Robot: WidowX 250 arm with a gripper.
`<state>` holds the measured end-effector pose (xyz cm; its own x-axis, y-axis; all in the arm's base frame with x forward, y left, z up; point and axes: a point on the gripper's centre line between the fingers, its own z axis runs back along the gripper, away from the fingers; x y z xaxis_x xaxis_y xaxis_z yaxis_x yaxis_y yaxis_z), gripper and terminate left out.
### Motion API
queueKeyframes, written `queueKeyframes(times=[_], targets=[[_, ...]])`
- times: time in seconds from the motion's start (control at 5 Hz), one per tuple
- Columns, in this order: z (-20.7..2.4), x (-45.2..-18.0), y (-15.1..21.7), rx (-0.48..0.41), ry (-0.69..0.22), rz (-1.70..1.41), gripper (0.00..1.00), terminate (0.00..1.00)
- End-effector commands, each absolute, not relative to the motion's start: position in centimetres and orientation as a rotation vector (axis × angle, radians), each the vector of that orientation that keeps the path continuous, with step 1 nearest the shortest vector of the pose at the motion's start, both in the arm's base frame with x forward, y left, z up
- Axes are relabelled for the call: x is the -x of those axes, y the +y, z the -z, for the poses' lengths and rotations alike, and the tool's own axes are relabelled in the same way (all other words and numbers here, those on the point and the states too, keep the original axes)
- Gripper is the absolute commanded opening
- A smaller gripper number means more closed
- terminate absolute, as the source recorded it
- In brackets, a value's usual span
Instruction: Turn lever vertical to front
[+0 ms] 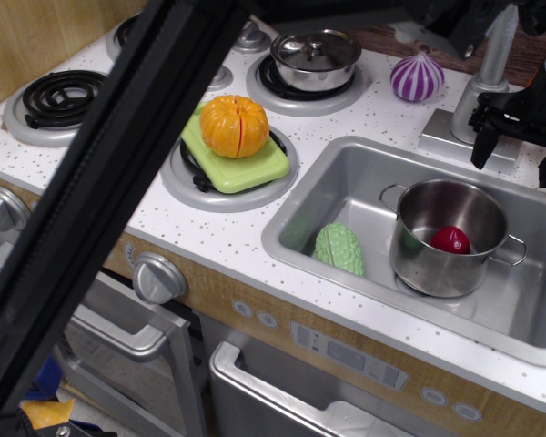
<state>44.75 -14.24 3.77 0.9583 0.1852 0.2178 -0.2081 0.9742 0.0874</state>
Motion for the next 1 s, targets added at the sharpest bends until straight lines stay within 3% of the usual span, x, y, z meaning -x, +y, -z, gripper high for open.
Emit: queueKeyframes(times=[0.0,0.8], targets=[[-3.8,-44.8,-14.2,-0.110,-0.210,-0.200,1.00,0.00],[-10.3,-46.1,-14.8,-0.201,-0.403,-0.189,1.00,0.00]])
